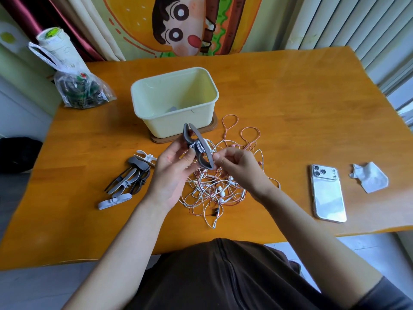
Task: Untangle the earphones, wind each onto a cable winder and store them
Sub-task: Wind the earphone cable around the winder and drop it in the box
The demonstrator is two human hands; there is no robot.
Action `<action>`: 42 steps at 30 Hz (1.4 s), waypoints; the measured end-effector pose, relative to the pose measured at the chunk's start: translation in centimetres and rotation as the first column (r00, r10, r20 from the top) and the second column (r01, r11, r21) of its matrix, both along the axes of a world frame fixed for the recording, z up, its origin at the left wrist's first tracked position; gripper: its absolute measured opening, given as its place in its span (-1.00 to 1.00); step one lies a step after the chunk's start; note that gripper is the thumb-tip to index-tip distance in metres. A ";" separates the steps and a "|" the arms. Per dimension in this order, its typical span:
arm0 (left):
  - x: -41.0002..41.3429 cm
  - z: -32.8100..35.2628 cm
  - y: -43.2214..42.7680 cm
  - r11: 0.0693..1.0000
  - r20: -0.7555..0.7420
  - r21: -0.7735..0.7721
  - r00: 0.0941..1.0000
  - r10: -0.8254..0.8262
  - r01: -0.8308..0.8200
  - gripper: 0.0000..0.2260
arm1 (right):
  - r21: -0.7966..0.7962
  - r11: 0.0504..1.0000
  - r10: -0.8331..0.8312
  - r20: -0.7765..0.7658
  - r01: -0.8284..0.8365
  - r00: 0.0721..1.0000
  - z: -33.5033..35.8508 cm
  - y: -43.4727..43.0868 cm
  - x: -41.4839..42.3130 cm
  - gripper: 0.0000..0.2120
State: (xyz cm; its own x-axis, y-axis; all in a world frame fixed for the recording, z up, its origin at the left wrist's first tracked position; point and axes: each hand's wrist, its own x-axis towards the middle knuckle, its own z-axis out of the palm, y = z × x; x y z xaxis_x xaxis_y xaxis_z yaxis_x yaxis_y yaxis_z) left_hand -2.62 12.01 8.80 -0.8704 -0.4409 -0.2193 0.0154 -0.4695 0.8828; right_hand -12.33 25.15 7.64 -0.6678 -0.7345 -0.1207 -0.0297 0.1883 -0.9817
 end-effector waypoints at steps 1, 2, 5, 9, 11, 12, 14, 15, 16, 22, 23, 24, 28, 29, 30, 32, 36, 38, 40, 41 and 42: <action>0.0 -0.1 0.0 0.999 0.008 0.034 1.000 0.013 -0.014 -0.68 | 0.003 1.000 0.015 0.014 -0.015 1.000 0.0 -0.1 0.2 -0.85; 0.0 -0.2 0.1 0.998 0.015 0.065 1.000 0.020 -0.021 -0.68 | 0.009 1.000 0.029 0.030 -0.030 0.999 0.0 -0.2 0.3 -0.85; -0.2 -0.2 0.3 0.994 0.008 0.106 0.999 0.040 -0.040 -0.69 | 0.027 0.999 0.028 0.065 -0.030 0.997 0.1 -0.4 0.6 -0.84; -0.3 -0.5 0.1 0.991 0.021 0.043 0.991 0.130 -0.131 -0.71 | 0.110 0.994 0.022 -0.087 -0.012 0.996 0.2 -0.5 0.8 -0.84; -0.3 -0.8 0.0 0.983 0.045 -0.024 0.983 0.180 -0.180 -0.71 | 0.171 0.985 0.039 -0.211 -0.003 0.977 0.1 -0.5 1.0 -0.84; -0.3 -1.0 0.1 0.976 0.060 -0.078 0.976 0.208 -0.203 -0.70 | 0.196 0.981 0.053 -0.275 0.002 0.960 0.0 -0.5 1.1 -0.84; -0.3 -1.3 0.1 0.933 0.092 -0.257 0.954 0.285 -0.253 -0.70 | 0.227 0.974 0.097 -0.378 -0.010 0.921 -0.2 -0.4 1.5 -0.81; -0.4 -1.6 -0.1 0.889 0.099 -0.370 0.939 0.328 -0.272 -0.69 | 0.232 0.972 0.124 -0.407 -0.029 0.905 -0.2 -0.3 1.8 -0.80; -0.4 -1.9 -0.3 0.837 0.095 -0.475 0.930 0.356 -0.272 -0.68 | 0.233 0.971 0.153 -0.429 -0.054 0.890 -0.3 -0.4 2.0 -0.80; 0.4 -3.4 -0.2 0.517 0.119 -0.856 0.972 0.202 -0.003 -0.60 | 0.256 0.965 0.182 -0.491 -0.058 0.852 1.6 -0.7 1.2 -0.84; 0.6 -3.4 -0.1 0.492 0.121 -0.870 0.980 0.159 0.028 -0.60 | 0.265 0.963 0.175 -0.485 -0.047 0.857 2.0 -0.5 0.7 -0.85; 0.7 -3.4 -0.1 0.493 0.130 -0.868 0.985 0.112 0.059 -0.60 | 0.277 0.960 0.171 -0.479 -0.036 0.861 2.3 -0.3 0.2 -0.85; 0.9 -3.1 -0.2 0.610 0.194 -0.772 0.980 -0.039 0.177 -0.59 | 0.300 0.954 0.154 -0.476 -0.005 0.866 3.4 0.5 -1.7 -0.81; 0.9 -2.9 -0.1 0.638 0.207 -0.742 0.975 -0.074 0.206 -0.59 | 0.282 0.959 0.138 -0.471 0.000 0.871 3.7 0.7 -2.1 -0.79; 0.9 -2.7 -0.1 0.660 0.217 -0.713 0.970 -0.112 0.236 -0.59 | 0.262 0.965 0.123 -0.465 0.004 0.877 3.8 0.8 -2.5 -0.78; 0.9 -2.2 0.1 0.696 0.224 -0.657 0.956 -0.188 0.290 -0.58 | 0.233 0.973 0.107 -0.447 0.000 0.888 3.9 0.9 -2.9 -0.78; 1.0 -1.1 0.2 0.747 0.206 -0.559 0.932 -0.297 0.361 -0.55 | 0.178 0.984 0.068 -0.363 -0.003 0.929 3.3 0.7 -2.9 -0.74; 0.9 -0.5 0.4 0.796 0.157 -0.500 0.939 -0.305 0.341 -0.55 | 0.136 0.991 0.048 -0.295 -0.008 0.954 3.0 0.5 -2.7 -0.71; 0.9 -0.1 0.7 0.867 0.077 -0.412 0.958 -0.275 0.281 -0.58 | 0.070 0.997 0.019 -0.197 -0.006 0.980 2.8 0.4 -2.5 -0.70; 0.9 0.1 0.9 0.894 0.043 -0.370 0.966 -0.255 0.252 -0.62 | 0.047 0.999 0.005 -0.153 0.002 0.988 2.8 0.3 -2.3 -0.70; 0.9 0.2 1.0 0.917 0.014 -0.330 0.972 -0.233 0.225 -0.65 | 0.039 0.999 -0.006 -0.120 0.011 0.993 2.7 0.2 -2.1 -0.70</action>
State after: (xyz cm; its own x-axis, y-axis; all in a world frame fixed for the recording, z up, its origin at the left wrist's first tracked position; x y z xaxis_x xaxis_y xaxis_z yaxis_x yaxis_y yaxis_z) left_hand -1.76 12.98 8.98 -0.9594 -0.2723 -0.0734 -0.0337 -0.1479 0.9884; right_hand -14.44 25.34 10.31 -0.6853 -0.7251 -0.0682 -0.1448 0.2274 -0.9630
